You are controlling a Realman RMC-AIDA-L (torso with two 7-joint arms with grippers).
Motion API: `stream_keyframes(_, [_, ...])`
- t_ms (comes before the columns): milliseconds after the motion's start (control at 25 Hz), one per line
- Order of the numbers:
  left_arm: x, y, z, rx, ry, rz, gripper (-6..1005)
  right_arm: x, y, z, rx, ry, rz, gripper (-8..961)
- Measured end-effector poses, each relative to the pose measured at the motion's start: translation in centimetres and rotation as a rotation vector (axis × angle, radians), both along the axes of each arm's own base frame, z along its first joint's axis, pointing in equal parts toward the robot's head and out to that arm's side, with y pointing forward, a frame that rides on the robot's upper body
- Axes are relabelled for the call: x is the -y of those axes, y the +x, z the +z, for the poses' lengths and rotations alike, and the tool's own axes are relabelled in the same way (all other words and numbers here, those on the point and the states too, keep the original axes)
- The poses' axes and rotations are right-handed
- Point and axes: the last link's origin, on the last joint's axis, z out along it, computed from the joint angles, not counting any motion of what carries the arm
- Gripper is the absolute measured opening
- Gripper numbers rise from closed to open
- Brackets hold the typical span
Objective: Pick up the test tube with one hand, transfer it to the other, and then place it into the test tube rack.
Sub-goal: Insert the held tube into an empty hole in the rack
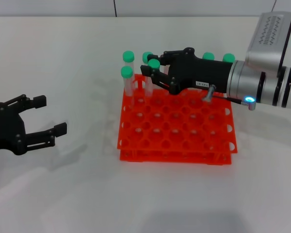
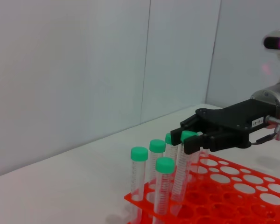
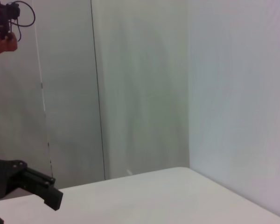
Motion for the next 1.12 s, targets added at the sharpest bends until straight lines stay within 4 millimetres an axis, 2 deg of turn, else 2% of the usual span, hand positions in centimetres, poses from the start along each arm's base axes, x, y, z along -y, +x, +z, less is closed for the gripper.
stream_keyframes(1120, [-0.8,0.6,-0.4,0.012,-0.014,-0.016,888,-0.5,-1.1,-0.9,0.053,-0.025,0.011,289])
